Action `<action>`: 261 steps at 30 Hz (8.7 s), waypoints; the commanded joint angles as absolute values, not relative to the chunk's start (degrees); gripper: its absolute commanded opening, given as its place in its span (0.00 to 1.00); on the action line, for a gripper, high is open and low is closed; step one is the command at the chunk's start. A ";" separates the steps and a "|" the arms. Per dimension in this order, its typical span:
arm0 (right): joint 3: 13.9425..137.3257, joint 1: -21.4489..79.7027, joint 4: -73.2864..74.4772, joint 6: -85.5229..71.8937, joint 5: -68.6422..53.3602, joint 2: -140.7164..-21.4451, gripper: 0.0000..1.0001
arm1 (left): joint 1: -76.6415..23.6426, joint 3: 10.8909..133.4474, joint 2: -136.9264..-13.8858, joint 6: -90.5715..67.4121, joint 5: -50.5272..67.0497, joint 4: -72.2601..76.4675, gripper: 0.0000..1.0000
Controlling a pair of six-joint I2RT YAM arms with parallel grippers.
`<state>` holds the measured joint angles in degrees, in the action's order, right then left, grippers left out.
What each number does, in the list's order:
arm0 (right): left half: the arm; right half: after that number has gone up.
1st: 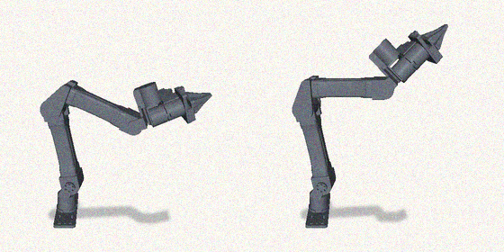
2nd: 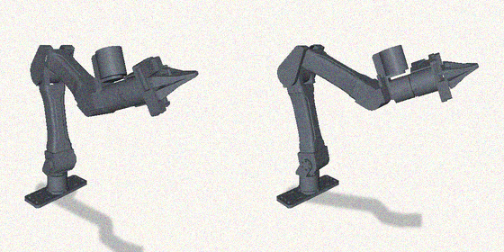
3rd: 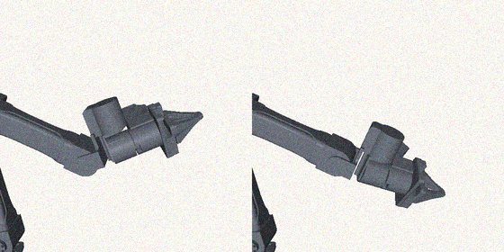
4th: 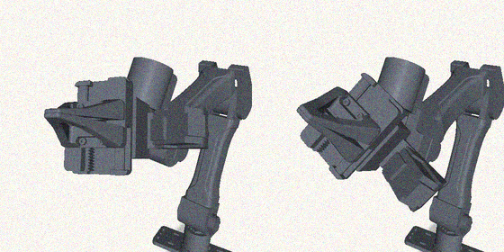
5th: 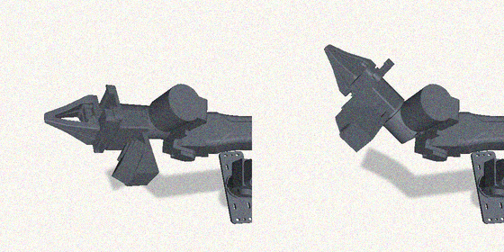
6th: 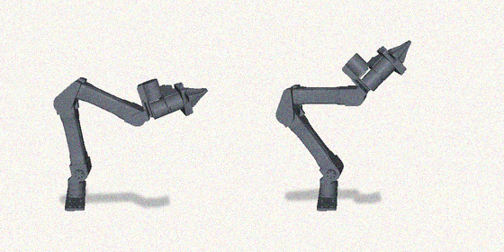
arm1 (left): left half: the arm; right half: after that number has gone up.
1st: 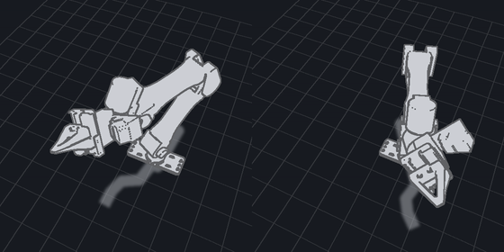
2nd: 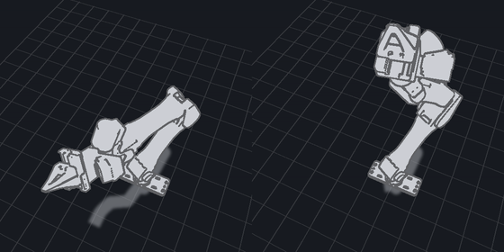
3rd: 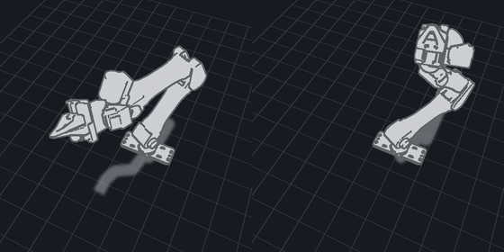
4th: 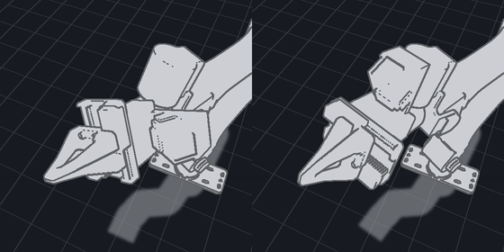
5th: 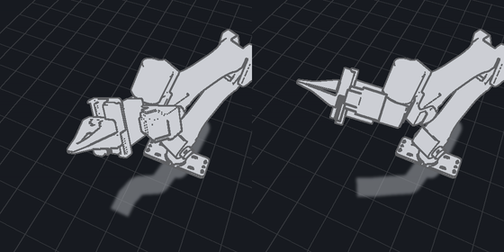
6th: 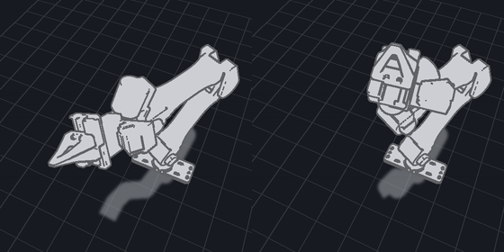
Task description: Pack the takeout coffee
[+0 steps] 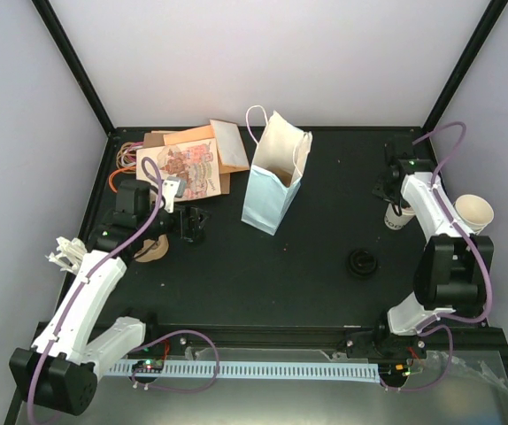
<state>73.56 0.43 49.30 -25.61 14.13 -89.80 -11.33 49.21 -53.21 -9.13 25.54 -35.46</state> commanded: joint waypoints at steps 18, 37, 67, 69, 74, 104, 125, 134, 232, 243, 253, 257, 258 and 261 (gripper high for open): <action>75.47 -1.06 48.33 -21.71 16.64 -93.85 0.16 | -11.70 49.02 -51.47 -7.82 24.85 -34.15 0.97; 77.03 0.61 53.65 -21.94 20.85 -90.52 0.01 | -11.73 49.10 -51.50 -7.82 24.78 -34.09 0.98; 83.47 9.95 61.42 -26.08 31.04 -94.08 0.01 | -11.69 48.82 -50.98 -7.73 25.37 -34.08 0.97; 83.75 10.23 61.86 -25.67 32.25 -94.55 0.01 | -11.70 48.75 -50.94 -7.69 25.34 -34.10 0.98; 83.84 10.98 63.02 -25.28 32.90 -94.78 0.01 | -11.71 48.85 -50.98 -7.81 25.36 -34.01 0.98; 79.63 15.12 59.89 -24.76 30.94 -94.90 0.01 | -11.69 48.46 -50.80 -7.82 25.18 -33.95 0.98; 74.22 15.21 59.48 -29.50 34.73 -90.03 0.01 | -11.70 48.34 -50.34 -8.00 25.66 -33.64 0.98; 74.13 17.37 56.72 -26.56 32.06 -86.54 0.01 | -11.79 48.40 -50.58 -8.22 26.62 -33.22 0.98; 64.73 58.24 55.82 -32.68 7.70 -71.28 0.01 | -52.12 34.45 -75.97 -57.87 20.89 18.50 0.53; 64.07 59.41 55.12 -32.34 8.17 -71.47 0.01 | -52.12 35.13 -78.65 -56.70 22.06 18.65 0.52; 63.52 59.59 54.33 -32.33 9.53 -72.34 0.01 | -52.12 33.92 -81.06 -54.97 20.53 17.78 0.51; 62.96 59.76 53.76 -32.35 9.87 -72.78 0.01 | -52.12 32.95 -81.92 -54.43 19.73 18.12 0.50; 62.86 59.83 53.68 -32.41 9.99 -72.79 0.01 | -52.12 32.77 -82.18 -54.41 19.65 18.34 0.50; 62.84 59.91 53.74 -32.46 10.25 -72.86 0.01 | -52.12 32.29 -82.97 -54.30 19.63 18.80 0.49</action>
<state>62.30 59.20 56.86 -32.03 8.82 -73.21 -52.21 33.85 -80.97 -55.92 21.23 19.99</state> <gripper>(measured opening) 0.040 0.502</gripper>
